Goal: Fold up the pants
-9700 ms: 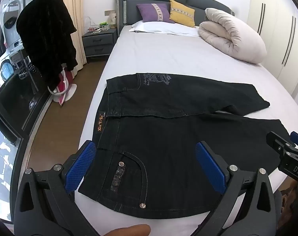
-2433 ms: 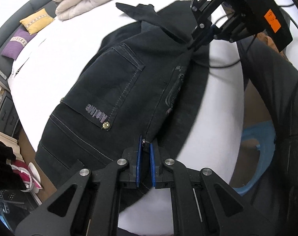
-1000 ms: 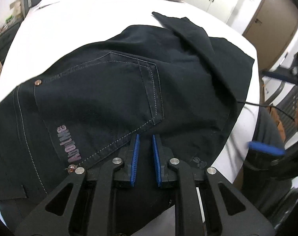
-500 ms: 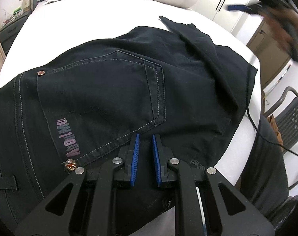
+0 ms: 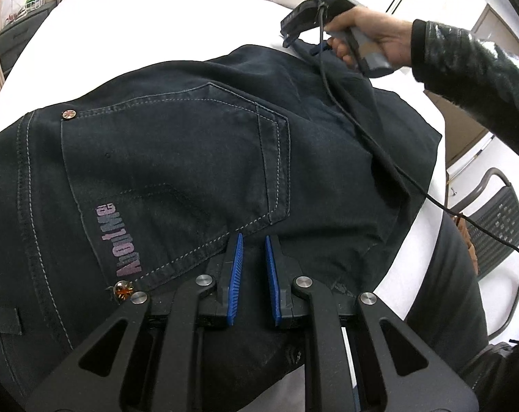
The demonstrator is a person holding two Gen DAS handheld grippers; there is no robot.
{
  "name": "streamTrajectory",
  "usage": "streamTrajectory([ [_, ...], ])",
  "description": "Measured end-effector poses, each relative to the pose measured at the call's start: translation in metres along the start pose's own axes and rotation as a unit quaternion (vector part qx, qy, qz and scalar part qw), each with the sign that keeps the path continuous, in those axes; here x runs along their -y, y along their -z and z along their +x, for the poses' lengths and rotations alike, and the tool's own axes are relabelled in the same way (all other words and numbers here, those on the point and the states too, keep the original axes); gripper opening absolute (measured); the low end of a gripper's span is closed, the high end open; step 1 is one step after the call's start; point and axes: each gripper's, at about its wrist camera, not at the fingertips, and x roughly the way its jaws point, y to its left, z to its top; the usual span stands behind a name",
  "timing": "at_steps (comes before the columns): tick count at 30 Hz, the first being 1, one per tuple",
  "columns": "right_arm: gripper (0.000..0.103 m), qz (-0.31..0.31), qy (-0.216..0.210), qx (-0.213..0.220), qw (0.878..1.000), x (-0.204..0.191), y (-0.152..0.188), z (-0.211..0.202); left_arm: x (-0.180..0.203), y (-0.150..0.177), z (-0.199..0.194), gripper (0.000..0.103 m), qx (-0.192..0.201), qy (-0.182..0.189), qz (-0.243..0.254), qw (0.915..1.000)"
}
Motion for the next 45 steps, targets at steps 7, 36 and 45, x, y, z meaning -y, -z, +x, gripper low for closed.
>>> streamTrajectory([
  [7, 0.005, 0.024, -0.034, 0.037, 0.998, 0.035, 0.004, -0.023, 0.003, -0.001, -0.002, 0.014, -0.003, -0.012, 0.005, 0.9999],
  [36, 0.062, 0.486, -0.306, 0.146, 0.806, 0.347, 0.238, -0.079, 0.041, -0.011, 0.007, 0.014, -0.012, -0.071, 0.005, 0.9974],
  [45, 0.004, 0.513, -0.286, 0.143, 0.796, 0.359, 0.241, -0.062, 0.042, -0.01, 0.005, 0.014, -0.015, -0.072, 0.002, 0.9973],
])
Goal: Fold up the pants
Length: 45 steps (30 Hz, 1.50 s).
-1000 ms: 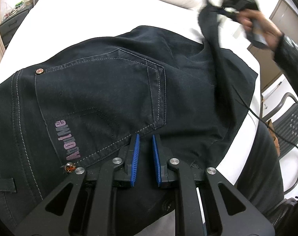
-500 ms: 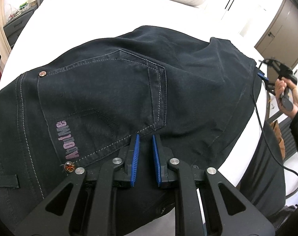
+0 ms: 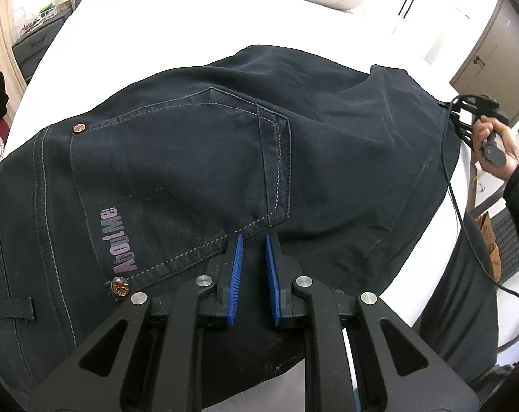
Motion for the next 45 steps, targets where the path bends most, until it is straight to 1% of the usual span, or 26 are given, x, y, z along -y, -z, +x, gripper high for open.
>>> streamTrajectory([
  [2, 0.004, -0.008, 0.001, 0.018, 1.0, 0.003, 0.003, -0.018, 0.0, 0.0, 0.0, 0.014, 0.0, 0.001, -0.001, 1.0],
  [4, 0.004, -0.012, -0.007, 0.038, 0.999, 0.003, 0.005, -0.037, -0.002, 0.0, 0.001, 0.014, -0.001, 0.0, 0.0, 1.0],
  [6, 0.004, -0.014, -0.006, 0.053, 0.998, 0.005, 0.005, -0.045, -0.003, 0.0, 0.001, 0.014, -0.002, 0.0, 0.002, 1.0],
  [8, 0.004, -0.009, -0.006, 0.053, 0.999, 0.011, 0.002, -0.048, -0.003, 0.0, 0.001, 0.014, -0.004, -0.001, 0.003, 1.0],
  [10, 0.004, 0.013, 0.012, 0.05, 0.999, 0.027, -0.004, -0.043, -0.002, 0.0, 0.001, 0.014, -0.004, -0.001, 0.003, 1.0],
  [12, 0.003, 0.041, -0.001, 0.043, 0.998, 0.04, -0.007, -0.039, -0.001, 0.0, 0.0, 0.014, -0.005, -0.002, 0.005, 1.0],
  [13, 0.003, 0.043, -0.004, 0.045, 0.998, 0.04, -0.009, -0.042, -0.001, 0.0, 0.0, 0.014, -0.006, -0.002, 0.006, 1.0],
  [16, 0.004, 0.023, 0.001, 0.05, 0.998, 0.03, -0.012, -0.047, -0.001, -0.001, 0.001, 0.014, -0.007, 0.0, 0.003, 1.0],
  [23, 0.004, 0.045, 0.004, 0.055, 0.997, 0.038, -0.022, -0.045, -0.001, -0.003, 0.002, 0.014, -0.006, 0.001, 0.001, 1.0],
  [27, 0.004, 0.038, -0.001, 0.059, 0.998, 0.035, -0.028, -0.048, -0.003, -0.002, 0.002, 0.014, -0.005, 0.002, -0.001, 1.0],
  [28, 0.005, 0.042, 0.003, 0.075, 0.996, 0.036, -0.031, -0.055, -0.004, -0.002, 0.001, 0.014, -0.004, 0.003, -0.001, 1.0],
  [29, 0.007, 0.042, 0.008, 0.094, 0.995, 0.041, -0.032, -0.067, -0.005, -0.001, 0.001, 0.014, -0.002, 0.004, -0.002, 1.0],
  [30, 0.017, 0.043, 0.029, 0.121, 0.991, 0.043, -0.034, -0.079, -0.006, 0.0, 0.0, 0.014, -0.001, 0.005, -0.004, 1.0],
  [31, 0.029, 0.045, 0.045, 0.145, 0.987, 0.044, -0.036, -0.09, -0.007, 0.001, -0.001, 0.014, 0.001, 0.006, -0.006, 1.0],
  [32, 0.031, 0.047, 0.048, 0.159, 0.985, 0.044, -0.039, -0.102, -0.009, 0.003, -0.002, 0.014, 0.002, 0.007, -0.005, 1.0],
  [34, 0.031, 0.018, 0.036, 0.144, 0.989, 0.033, -0.042, -0.113, -0.011, 0.006, -0.003, 0.014, 0.005, 0.008, -0.005, 0.9999],
  [36, 0.031, -0.042, 0.02, 0.101, 0.994, 0.009, -0.032, -0.117, -0.013, 0.008, -0.004, 0.014, 0.008, 0.01, -0.007, 0.9999],
  [38, 0.031, -0.101, -0.008, 0.036, 0.994, -0.017, -0.008, -0.112, -0.014, 0.01, -0.005, 0.014, 0.01, 0.011, -0.009, 0.9999],
  [39, 0.032, -0.129, -0.023, -0.002, 0.991, -0.03, 0.011, -0.106, -0.015, 0.011, -0.005, 0.014, 0.011, 0.011, -0.01, 0.9998],
  [40, 0.042, -0.148, -0.038, -0.039, 0.987, -0.04, 0.03, -0.098, -0.015, 0.012, -0.006, 0.014, 0.011, 0.011, -0.011, 0.9998],
  [41, 0.047, -0.157, -0.048, -0.071, 0.984, -0.047, 0.049, -0.09, -0.015, 0.013, -0.006, 0.014, 0.013, 0.01, -0.013, 0.9998],
  [42, 0.055, -0.159, -0.053, -0.092, 0.982, -0.049, 0.061, -0.084, -0.016, 0.014, -0.007, 0.014, 0.013, 0.01, -0.014, 0.9998],
  [43, 0.058, -0.157, -0.061, -0.129, 0.977, -0.053, 0.081, -0.07, -0.017, 0.016, -0.009, 0.014, 0.014, 0.01, -0.014, 0.9998],
  [44, 0.058, -0.153, -0.062, -0.154, 0.974, -0.054, 0.095, -0.059, -0.017, 0.016, -0.009, 0.014, 0.013, 0.009, -0.014, 0.9998],
  [45, 0.058, -0.148, -0.059, -0.168, 0.973, -0.054, 0.103, -0.052, -0.018, 0.016, -0.01, 0.014, 0.013, 0.01, -0.014, 0.9998],
])
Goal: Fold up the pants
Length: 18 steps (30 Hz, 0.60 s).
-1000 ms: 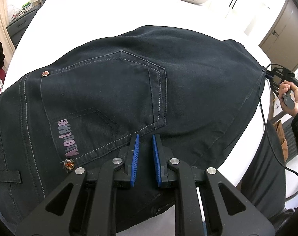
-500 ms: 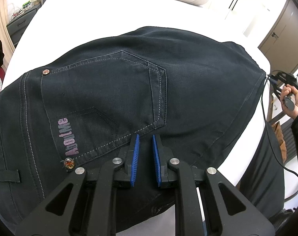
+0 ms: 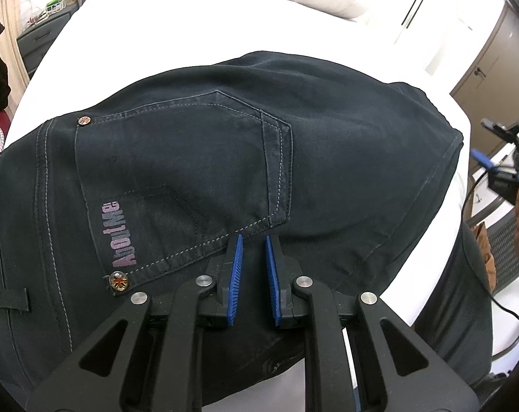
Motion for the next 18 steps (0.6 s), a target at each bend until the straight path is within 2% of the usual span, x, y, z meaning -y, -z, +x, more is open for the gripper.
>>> streamTrajectory([
  [2, 0.058, 0.016, 0.004, -0.035, 0.999, -0.001, 0.012, 0.028, -0.002, 0.0, -0.001, 0.014, -0.001, 0.003, -0.002, 1.0],
  [7, 0.058, 0.028, 0.022, -0.084, 0.996, -0.003, 0.029, 0.059, -0.008, 0.001, -0.004, 0.014, 0.002, 0.015, -0.016, 0.9998],
  [18, 0.057, 0.046, 0.01, -0.136, 0.99, -0.007, 0.049, 0.082, -0.01, 0.003, -0.009, 0.014, 0.005, 0.02, -0.022, 0.9995],
])
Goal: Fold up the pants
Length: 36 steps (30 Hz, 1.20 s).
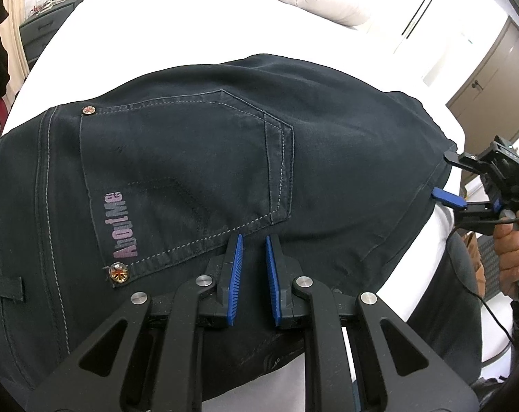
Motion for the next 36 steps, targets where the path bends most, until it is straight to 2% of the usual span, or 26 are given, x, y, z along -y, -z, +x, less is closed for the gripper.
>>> streamTrajectory([
  [3, 0.057, -0.008, -0.003, -0.006, 1.0, -0.003, 0.005, 0.014, 0.001, -0.001, 0.0, 0.014, 0.0, -0.002, 0.003, 1.0],
  [5, 0.048, -0.018, -0.002, -0.008, 1.0, -0.005, 0.009, 0.022, 0.001, -0.002, -0.001, 0.014, -0.001, -0.002, 0.003, 1.0],
  [6, 0.038, -0.024, 0.002, -0.014, 1.0, -0.007, 0.01, 0.029, 0.001, -0.002, 0.0, 0.014, -0.002, -0.002, 0.003, 1.0],
  [7, 0.019, -0.029, 0.006, -0.018, 0.999, -0.006, 0.011, 0.032, 0.001, -0.003, 0.0, 0.014, -0.002, -0.002, 0.004, 1.0],
  [8, 0.008, -0.035, 0.015, -0.025, 0.999, -0.006, 0.012, 0.037, 0.002, -0.003, -0.001, 0.014, -0.004, -0.003, 0.006, 1.0],
  [10, 0.004, -0.042, 0.022, -0.024, 0.999, -0.003, 0.015, 0.037, 0.005, -0.003, -0.001, 0.014, -0.008, -0.006, 0.014, 0.9999],
  [15, 0.003, -0.091, 0.034, -0.002, 0.995, -0.005, 0.031, 0.008, 0.01, -0.004, -0.005, 0.014, -0.019, -0.012, 0.03, 0.9993],
  [19, 0.002, -0.06, 0.029, 0.0, 0.998, 0.017, 0.031, 0.01, 0.011, 0.0, -0.007, 0.014, -0.018, -0.011, 0.03, 0.9993],
  [23, 0.003, -0.067, 0.022, 0.001, 0.997, 0.015, 0.026, 0.012, 0.013, -0.003, -0.011, 0.014, -0.017, -0.016, 0.026, 0.9994],
  [26, 0.022, -0.052, -0.009, 0.0, 0.999, 0.017, 0.016, 0.005, 0.029, -0.009, -0.02, 0.014, -0.001, 0.0, 0.04, 0.9992],
  [28, 0.043, -0.051, -0.02, 0.034, 0.998, 0.013, 0.009, -0.004, 0.044, -0.015, -0.022, 0.014, 0.007, 0.022, 0.054, 0.9983],
  [31, 0.045, -0.034, -0.024, 0.066, 0.997, 0.018, -0.005, -0.015, 0.064, -0.018, -0.009, 0.014, -0.006, 0.022, 0.086, 0.996],
  [33, 0.043, -0.011, -0.036, 0.082, 0.996, 0.028, -0.018, -0.021, 0.063, -0.014, 0.009, 0.014, -0.033, 0.017, 0.081, 0.996],
  [35, 0.023, 0.004, -0.03, 0.09, 0.995, 0.04, -0.031, -0.026, 0.054, -0.011, 0.012, 0.014, -0.028, 0.034, 0.055, 0.9975],
  [36, 0.003, 0.009, -0.016, 0.092, 0.996, 0.044, -0.035, -0.026, 0.052, -0.011, 0.011, 0.014, -0.029, 0.037, 0.052, 0.9975],
])
